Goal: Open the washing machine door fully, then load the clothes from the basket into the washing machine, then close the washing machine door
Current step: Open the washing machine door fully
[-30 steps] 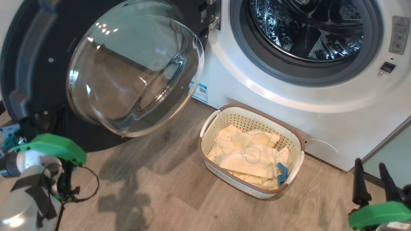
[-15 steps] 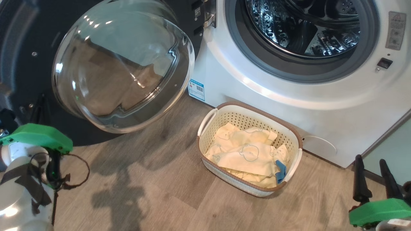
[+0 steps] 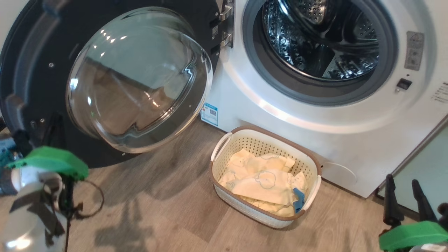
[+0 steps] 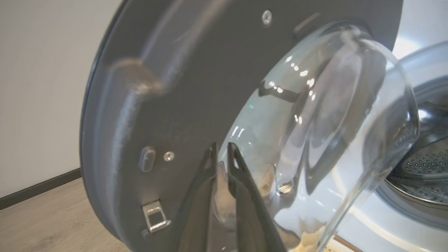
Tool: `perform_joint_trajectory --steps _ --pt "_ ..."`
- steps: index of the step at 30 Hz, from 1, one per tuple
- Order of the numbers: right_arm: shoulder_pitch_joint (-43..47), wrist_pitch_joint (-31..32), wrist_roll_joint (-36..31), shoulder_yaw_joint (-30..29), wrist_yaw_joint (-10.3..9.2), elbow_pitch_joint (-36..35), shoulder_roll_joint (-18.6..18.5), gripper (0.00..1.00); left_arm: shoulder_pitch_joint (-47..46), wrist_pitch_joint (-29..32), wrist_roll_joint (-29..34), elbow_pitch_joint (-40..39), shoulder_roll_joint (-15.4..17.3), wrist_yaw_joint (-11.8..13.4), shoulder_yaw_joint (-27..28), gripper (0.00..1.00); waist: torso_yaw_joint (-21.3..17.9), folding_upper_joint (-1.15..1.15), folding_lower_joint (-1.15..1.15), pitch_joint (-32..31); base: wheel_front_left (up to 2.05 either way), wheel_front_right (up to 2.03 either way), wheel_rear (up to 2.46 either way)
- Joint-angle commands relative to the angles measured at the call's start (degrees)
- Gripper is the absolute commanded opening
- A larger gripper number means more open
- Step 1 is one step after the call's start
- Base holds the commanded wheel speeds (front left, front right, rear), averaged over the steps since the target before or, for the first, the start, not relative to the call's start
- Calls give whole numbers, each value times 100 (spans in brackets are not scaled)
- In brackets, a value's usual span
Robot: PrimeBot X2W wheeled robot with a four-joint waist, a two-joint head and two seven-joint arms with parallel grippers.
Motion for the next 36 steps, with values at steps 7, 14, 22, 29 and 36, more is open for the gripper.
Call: perform_joint_trajectory --steps 7,14,22,29,36 --pt "-38 -55 39 105 25 -187 6 100 641 -42 426 -918 8 -128 96 100 -279 0 1 -231 0 0 0" --pt "51 -55 45 97 25 -186 30 100 1415 -41 363 -1646 -269 -163 -12 100 -641 0 1 -361 0 0 0" --pt "149 -55 45 73 25 -205 39 100 2243 70 289 -2536 -465 -86 -51 100 -1219 0 1 -463 0 0 0" --pt "194 -55 23 87 25 -260 41 100 2352 131 311 -2692 -590 -41 -222 100 -1705 0 1 -503 0 0 0" --pt "193 -55 -69 114 25 -411 24 100 2101 26 291 -2261 -525 -102 -326 100 -2295 0 1 -490 0 0 0"
